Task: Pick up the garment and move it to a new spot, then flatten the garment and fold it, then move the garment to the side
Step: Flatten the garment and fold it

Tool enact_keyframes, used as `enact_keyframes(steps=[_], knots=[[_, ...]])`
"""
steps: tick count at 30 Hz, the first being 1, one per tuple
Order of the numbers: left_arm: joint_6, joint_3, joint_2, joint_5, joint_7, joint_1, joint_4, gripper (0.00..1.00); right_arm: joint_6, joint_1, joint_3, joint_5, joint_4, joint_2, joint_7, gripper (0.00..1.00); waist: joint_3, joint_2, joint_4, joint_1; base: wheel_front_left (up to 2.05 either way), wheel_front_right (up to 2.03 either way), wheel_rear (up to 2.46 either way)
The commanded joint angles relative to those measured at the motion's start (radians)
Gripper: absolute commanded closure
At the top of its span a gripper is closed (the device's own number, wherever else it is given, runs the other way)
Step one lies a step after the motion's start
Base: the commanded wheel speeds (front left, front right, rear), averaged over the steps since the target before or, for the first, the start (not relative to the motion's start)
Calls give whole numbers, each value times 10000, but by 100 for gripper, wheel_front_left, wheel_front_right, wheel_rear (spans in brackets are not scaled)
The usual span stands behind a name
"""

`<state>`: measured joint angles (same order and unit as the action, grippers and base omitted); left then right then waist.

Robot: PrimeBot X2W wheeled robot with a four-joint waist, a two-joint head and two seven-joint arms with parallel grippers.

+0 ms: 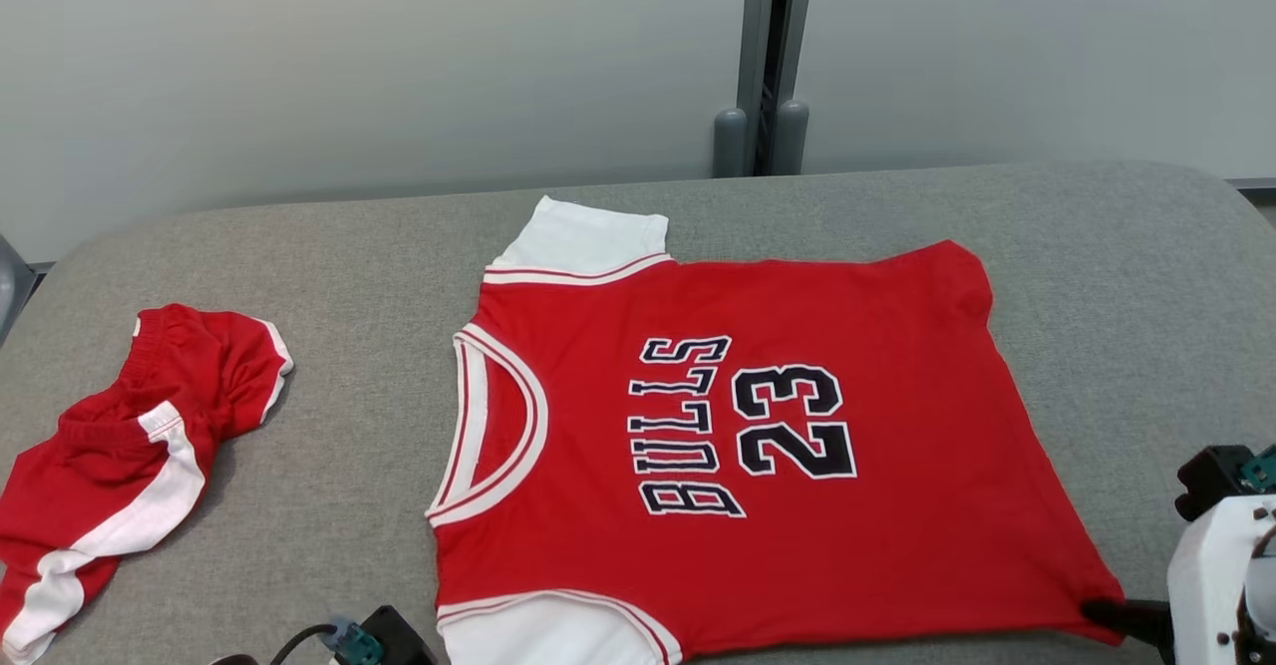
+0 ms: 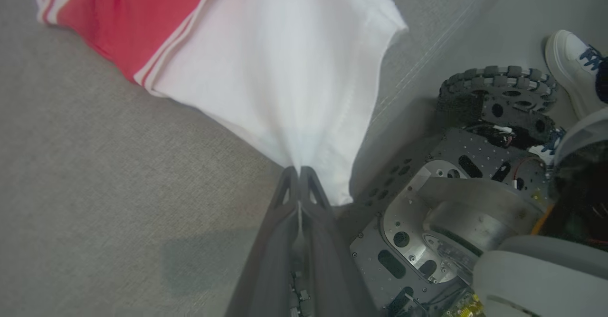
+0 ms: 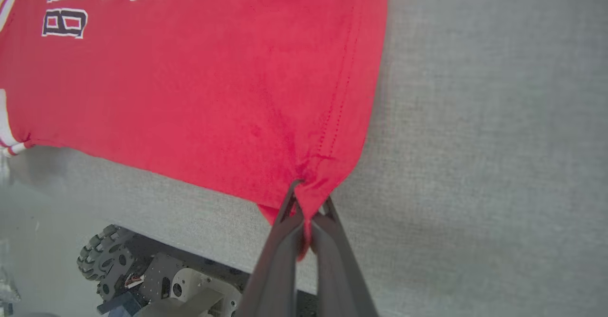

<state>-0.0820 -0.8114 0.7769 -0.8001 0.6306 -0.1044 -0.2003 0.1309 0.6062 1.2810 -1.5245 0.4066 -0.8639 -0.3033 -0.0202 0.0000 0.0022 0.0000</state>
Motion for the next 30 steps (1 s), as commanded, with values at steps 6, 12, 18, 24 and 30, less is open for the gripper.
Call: enact_keyframes(steps=[6,12,18,24,30], knots=[[123,18,256,-621,513,262,-482,100,-3,-235,-100,-461,-417,-497,-809,100,-40,0,-20,0,0,0,0],[401,535,30,-1213,258,36,-682,100,-3,-82,-356,-633,-546,-386,-524,100,-301,0,51,0,0,0,0],[585,1090,-198,-1903,107,-196,-737,100,-1,76,-494,-528,-503,-216,-357,100,-536,0,100,0,0,0,0],[839,1829,-718,-3147,-6,-551,-599,100,-1,369,-866,-641,-306,29,58,100,-676,0,148,0,0,0,0],[1277,2560,-1398,-4229,-395,-624,-229,100,-1,543,-1180,-781,-105,279,387,100,-810,0,88,0,0,0,0]])
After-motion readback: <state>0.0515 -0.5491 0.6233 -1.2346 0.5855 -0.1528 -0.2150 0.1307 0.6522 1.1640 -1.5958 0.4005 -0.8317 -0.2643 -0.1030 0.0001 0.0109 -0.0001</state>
